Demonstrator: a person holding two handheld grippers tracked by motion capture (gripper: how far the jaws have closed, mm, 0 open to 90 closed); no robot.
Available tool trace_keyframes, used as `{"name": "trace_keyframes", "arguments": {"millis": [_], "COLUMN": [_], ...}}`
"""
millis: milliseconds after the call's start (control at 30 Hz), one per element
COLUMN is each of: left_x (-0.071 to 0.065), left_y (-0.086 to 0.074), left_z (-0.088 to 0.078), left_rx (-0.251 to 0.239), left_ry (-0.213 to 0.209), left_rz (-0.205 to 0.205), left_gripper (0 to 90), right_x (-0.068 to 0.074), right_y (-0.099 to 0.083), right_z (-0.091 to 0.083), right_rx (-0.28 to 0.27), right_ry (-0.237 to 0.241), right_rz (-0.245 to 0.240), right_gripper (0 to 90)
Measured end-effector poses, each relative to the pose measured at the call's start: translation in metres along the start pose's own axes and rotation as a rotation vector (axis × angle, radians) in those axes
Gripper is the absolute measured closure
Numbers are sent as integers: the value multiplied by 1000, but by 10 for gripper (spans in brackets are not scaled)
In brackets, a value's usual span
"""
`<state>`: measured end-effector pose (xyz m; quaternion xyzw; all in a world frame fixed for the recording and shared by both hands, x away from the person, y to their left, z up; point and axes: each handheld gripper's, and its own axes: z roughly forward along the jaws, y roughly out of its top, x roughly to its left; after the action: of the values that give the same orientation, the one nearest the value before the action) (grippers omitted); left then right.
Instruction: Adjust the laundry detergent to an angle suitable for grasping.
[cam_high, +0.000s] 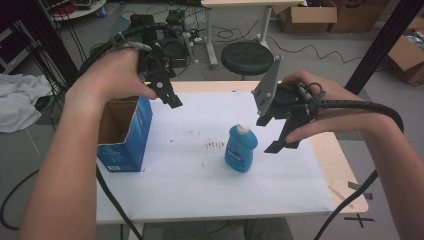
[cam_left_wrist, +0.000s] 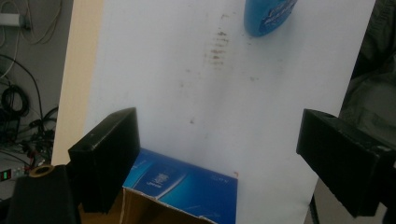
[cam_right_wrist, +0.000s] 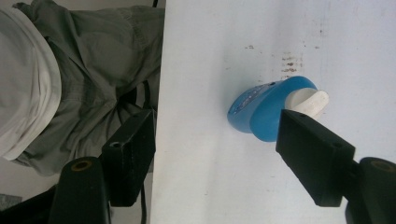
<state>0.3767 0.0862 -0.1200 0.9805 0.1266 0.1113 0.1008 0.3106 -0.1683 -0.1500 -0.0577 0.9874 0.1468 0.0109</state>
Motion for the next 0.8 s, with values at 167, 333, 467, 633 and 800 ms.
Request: {"name": "trace_keyframes", "arguments": {"millis": [167, 333, 467, 633, 800], "left_x": [-1, -3, -3, -4, -4], "left_y": [0, 1, 3, 3, 1], "left_z": [1, 2, 3, 2, 2], "left_rx": [-3, -3, 5, 0, 4], "left_ry": [3, 10, 14, 19, 24], "left_rz": [-1, 11, 15, 19, 25], "left_gripper": [142, 143, 141, 136, 136], "right_x": [0, -1, -2, -3, -2], "right_y": [-2, -4, -5, -7, -6], "right_z": [2, 4, 5, 6, 5], "right_rx": [-2, -5, -12, -10, -12], "right_ry": [1, 6, 8, 9, 3], "right_rz": [3, 7, 4, 5, 8], "right_gripper": [280, 280, 279, 278, 271]}}
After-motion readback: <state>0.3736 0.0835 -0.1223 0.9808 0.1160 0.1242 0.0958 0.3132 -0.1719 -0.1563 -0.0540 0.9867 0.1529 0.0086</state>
